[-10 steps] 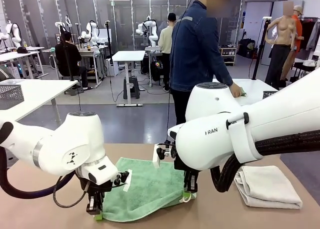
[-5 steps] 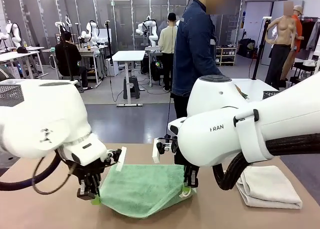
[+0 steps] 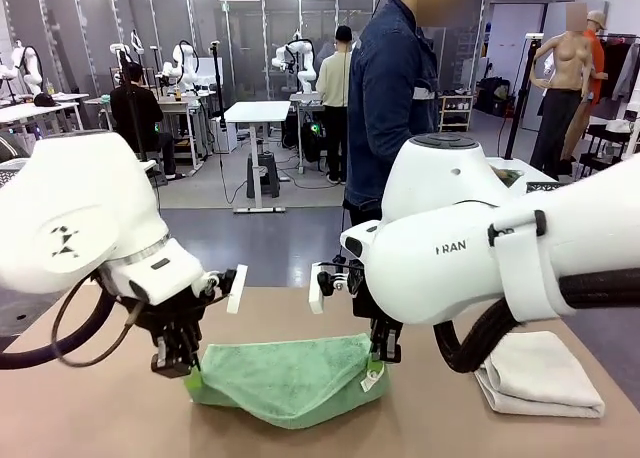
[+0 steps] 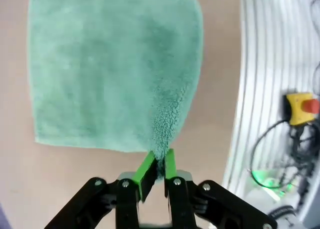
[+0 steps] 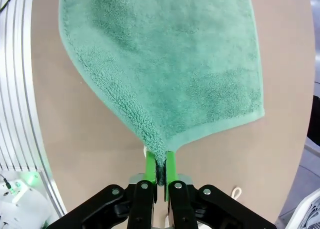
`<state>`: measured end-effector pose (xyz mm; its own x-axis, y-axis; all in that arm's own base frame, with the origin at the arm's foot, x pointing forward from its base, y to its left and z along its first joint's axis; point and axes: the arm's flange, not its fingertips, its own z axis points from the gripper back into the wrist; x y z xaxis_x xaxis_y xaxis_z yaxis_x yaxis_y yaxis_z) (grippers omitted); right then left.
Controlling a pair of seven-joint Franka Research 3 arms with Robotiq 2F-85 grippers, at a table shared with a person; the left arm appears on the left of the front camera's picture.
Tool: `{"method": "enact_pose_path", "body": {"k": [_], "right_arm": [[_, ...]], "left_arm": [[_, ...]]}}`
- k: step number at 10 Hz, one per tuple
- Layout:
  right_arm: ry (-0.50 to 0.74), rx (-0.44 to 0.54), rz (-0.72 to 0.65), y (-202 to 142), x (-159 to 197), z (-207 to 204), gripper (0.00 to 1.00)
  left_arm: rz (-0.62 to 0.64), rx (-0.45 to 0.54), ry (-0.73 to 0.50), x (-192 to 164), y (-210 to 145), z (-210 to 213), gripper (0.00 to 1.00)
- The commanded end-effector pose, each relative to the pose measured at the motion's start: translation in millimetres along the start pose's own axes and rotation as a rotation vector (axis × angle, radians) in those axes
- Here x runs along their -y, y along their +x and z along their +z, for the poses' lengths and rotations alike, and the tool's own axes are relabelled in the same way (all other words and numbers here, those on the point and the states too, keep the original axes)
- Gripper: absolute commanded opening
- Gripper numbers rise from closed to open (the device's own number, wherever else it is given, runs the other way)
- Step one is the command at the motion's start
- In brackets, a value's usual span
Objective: Fold the towels and place them in the basket.
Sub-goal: When a person lays out a Towel with hook on the table, fold it in half twice.
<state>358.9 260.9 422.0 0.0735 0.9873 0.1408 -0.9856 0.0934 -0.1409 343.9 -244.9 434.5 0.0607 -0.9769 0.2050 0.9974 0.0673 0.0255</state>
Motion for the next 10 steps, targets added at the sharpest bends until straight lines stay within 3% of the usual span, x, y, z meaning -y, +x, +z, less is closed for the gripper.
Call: {"method": "enact_pose_path", "body": {"k": [1, 5, 8, 10], "right_arm": [[-0.02, -0.017, 0.031, 8.3, 33.9, -11.7, 0.0], [-0.016, -0.02, -0.016, 8.6, 103.2, -35.0, 0.0], [0.041, -0.06, -0.023, 11.7, 139.7, -56.1, 0.0], [0.057, -0.102, -0.023, 5.2, 147.7, -68.7, 0.0]], "left_arm": [[0.053, -0.031, -0.001, -47.0, 14.0, -13.4, 0.0], [0.032, -0.247, -0.079, -114.0, 9.5, -43.6, 0.0], [-0.039, -0.184, -0.074, -149.3, 2.3, -52.6, 0.0], [-0.015, -0.141, -0.06, -161.4, -1.3, -62.3, 0.0]]}}
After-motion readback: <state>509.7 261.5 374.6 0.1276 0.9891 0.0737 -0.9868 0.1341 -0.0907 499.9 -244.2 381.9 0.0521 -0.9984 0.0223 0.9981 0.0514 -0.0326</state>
